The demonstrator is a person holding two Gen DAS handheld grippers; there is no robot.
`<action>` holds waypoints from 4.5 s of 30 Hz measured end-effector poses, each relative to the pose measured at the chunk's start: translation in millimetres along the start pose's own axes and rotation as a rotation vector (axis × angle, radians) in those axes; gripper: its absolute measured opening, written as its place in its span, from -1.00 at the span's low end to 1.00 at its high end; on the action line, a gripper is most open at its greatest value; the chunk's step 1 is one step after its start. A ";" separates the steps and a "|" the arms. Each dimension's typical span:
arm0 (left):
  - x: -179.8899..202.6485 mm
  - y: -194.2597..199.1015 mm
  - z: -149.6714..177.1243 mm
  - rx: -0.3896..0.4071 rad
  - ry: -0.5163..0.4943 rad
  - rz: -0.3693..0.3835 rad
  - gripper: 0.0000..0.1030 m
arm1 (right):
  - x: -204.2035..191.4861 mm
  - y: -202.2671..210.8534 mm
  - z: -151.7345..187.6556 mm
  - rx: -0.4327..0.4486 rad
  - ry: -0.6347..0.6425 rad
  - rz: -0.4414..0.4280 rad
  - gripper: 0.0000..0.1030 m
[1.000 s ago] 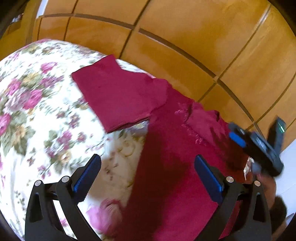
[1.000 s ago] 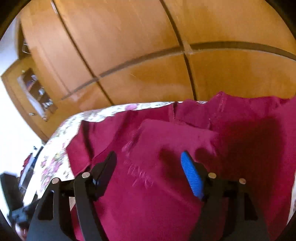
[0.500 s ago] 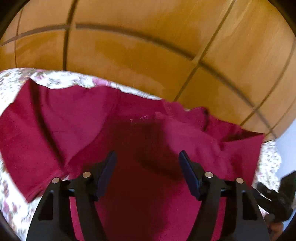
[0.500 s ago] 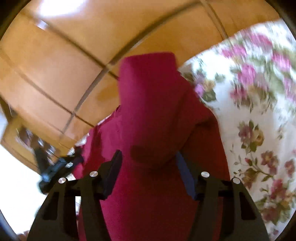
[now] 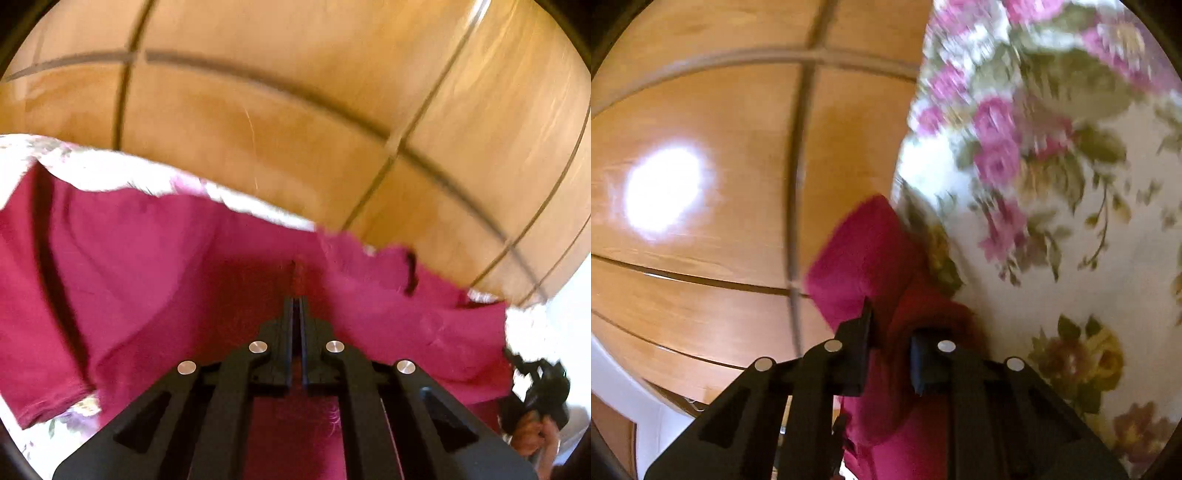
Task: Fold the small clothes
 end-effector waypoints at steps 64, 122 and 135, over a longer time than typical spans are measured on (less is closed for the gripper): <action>-27.5 -27.0 36.0 -0.070 0.049 0.066 -0.20 | 6.3 22.8 5.6 0.011 0.593 0.700 -1.00; -118.6 46.3 60.4 -0.245 -0.365 -0.313 -0.47 | -3.7 23.9 178.0 0.012 0.947 0.783 0.96; -103.5 109.6 -8.4 -0.100 -0.094 -0.103 -0.89 | -2.7 25.7 176.3 0.013 0.934 0.757 0.96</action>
Point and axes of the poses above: each gripper's, at about its wrist camera, not at the fingertips, and y roughly against the way its jaws point, x to its right, z to its underside, the point moved 4 cm from there along -y, roughly the way its jaws point, and after that the axes turned 9 degrees about -y, right-handed, at the moved point
